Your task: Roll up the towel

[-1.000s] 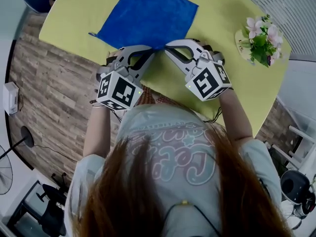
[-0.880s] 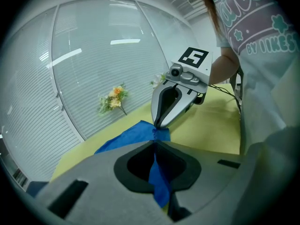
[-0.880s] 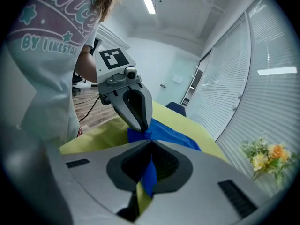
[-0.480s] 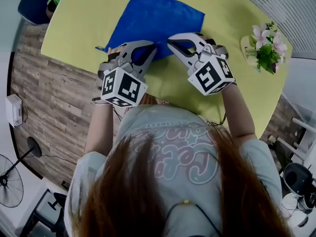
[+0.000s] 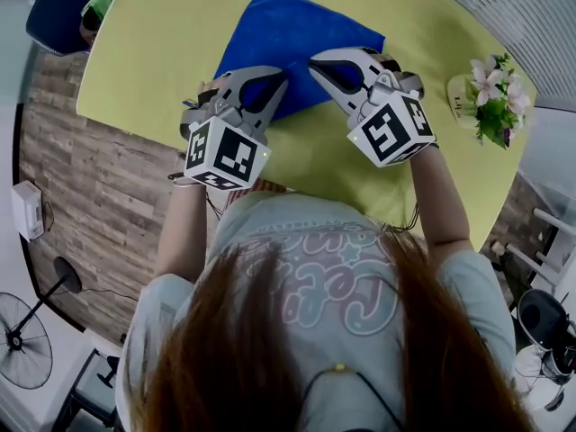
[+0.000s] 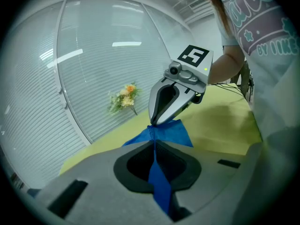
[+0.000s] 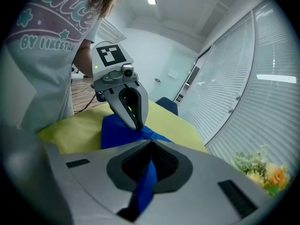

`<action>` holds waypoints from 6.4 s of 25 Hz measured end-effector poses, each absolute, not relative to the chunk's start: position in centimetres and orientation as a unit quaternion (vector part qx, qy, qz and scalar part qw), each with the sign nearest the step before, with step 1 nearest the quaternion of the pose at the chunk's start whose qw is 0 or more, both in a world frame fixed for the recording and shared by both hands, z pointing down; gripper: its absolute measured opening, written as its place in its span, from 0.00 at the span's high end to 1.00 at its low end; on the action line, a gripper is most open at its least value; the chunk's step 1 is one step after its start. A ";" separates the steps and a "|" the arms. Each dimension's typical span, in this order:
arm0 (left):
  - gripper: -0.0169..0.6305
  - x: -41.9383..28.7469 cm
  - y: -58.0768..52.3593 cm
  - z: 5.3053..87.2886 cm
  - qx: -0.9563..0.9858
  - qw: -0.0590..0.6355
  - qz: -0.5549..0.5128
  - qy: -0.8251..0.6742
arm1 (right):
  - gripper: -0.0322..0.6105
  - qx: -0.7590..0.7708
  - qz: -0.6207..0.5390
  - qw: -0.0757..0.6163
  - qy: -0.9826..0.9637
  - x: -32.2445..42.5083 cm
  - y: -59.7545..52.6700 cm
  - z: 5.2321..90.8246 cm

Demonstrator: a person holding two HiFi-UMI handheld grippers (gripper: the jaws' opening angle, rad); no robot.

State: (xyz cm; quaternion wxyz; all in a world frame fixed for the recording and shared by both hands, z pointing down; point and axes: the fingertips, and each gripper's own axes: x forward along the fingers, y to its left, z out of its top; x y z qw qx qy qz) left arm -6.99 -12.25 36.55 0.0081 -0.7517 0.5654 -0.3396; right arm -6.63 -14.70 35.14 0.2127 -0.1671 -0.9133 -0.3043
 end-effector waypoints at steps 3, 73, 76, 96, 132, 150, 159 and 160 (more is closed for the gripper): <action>0.95 -7.6 -13.0 36.3 -0.756 0.015 -0.332 0.564 | 0.94 -0.171 -0.310 0.209 -0.912 -7.4 -14.8 34.9; 0.83 -25.8 -20.4 41.3 -0.748 -0.069 -0.348 0.560 | 0.80 -0.043 -0.253 0.314 -0.914 -24.4 -25.3 42.1; 0.83 -26.9 -19.1 39.9 -0.756 -0.068 -0.325 0.564 | 0.79 -0.013 -0.245 0.294 -0.924 -24.5 -25.7 40.5; 0.80 -15.6 -1.6 43.4 -0.785 -0.227 -0.410 0.405 | 0.78 0.067 -0.156 0.179 -0.969 -14.2 -15.7 34.3; 0.92 -4.4 7.6 40.0 -0.813 -0.178 -0.239 0.500 | 0.62 -0.127 -0.208 0.311 -0.919 -2.7 8.4 44.0; 0.92 -4.0 0.5 43.9 -0.862 -0.049 -0.375 0.338 | 0.64 -0.041 -0.228 0.296 -0.927 -2.0 7.6 41.3; 0.92 -3.5 0.5 44.0 -0.864 -0.035 -0.378 0.332 | 0.73 0.000 -0.338 0.337 -0.879 -1.9 7.3 45.0; 0.92 -3.5 0.5 44.0 -0.864 -0.033 -0.378 0.332 | 0.73 0.013 -0.301 0.325 -0.897 -1.7 7.8 44.8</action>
